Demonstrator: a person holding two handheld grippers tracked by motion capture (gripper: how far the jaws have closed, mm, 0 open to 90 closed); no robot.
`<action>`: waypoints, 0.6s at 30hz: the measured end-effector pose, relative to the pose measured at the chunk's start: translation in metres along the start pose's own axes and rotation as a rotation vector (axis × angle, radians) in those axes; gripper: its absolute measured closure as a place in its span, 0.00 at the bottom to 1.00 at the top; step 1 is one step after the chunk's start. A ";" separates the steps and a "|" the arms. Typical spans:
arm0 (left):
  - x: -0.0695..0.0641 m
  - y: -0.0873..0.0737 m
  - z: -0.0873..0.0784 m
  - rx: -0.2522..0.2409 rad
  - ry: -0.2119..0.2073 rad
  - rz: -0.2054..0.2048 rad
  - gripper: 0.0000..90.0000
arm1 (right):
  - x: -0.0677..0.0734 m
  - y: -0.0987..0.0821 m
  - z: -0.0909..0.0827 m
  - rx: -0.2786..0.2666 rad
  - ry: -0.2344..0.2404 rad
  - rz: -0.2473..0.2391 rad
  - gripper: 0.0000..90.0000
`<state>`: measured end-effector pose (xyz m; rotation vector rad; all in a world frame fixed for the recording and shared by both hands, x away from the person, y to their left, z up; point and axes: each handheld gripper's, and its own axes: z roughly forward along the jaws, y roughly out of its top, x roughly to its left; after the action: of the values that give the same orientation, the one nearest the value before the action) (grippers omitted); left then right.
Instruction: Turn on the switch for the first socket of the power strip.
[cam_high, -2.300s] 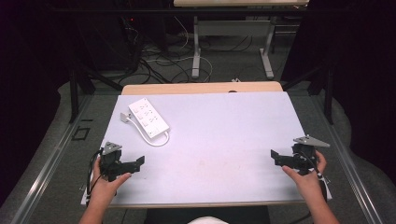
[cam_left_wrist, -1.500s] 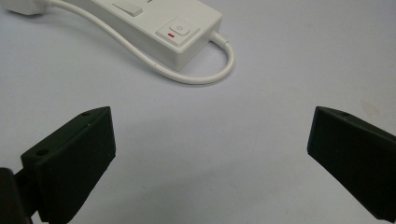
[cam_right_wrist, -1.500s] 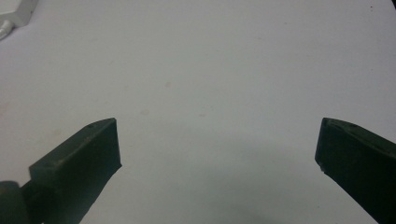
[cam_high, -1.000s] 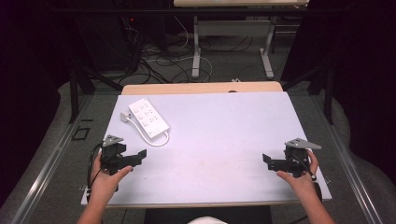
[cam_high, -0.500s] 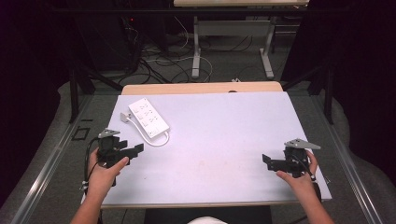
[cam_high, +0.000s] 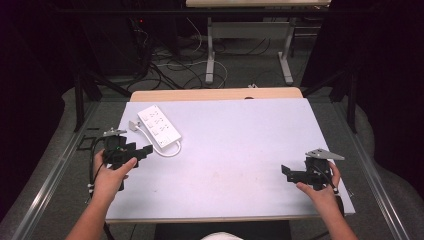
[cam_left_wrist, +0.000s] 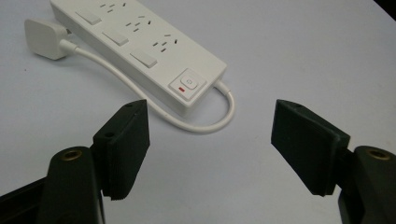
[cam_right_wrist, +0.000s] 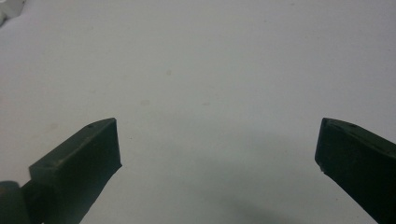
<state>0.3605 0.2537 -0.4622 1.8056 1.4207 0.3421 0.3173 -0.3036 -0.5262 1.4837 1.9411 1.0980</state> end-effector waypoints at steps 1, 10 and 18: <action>0.000 0.001 0.000 0.005 0.003 0.003 0.31 | -0.001 0.000 0.000 0.003 0.004 -0.004 0.00; -0.001 0.017 0.001 -0.009 0.031 -0.013 0.31 | -0.001 0.000 0.000 0.006 0.004 0.003 0.00; -0.003 0.033 -0.002 0.015 0.048 -0.034 0.31 | -0.001 -0.001 0.001 0.007 0.004 -0.003 0.00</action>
<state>0.3814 0.2500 -0.4364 1.7933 1.4892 0.3602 0.3179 -0.3044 -0.5272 1.4826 1.9517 1.0949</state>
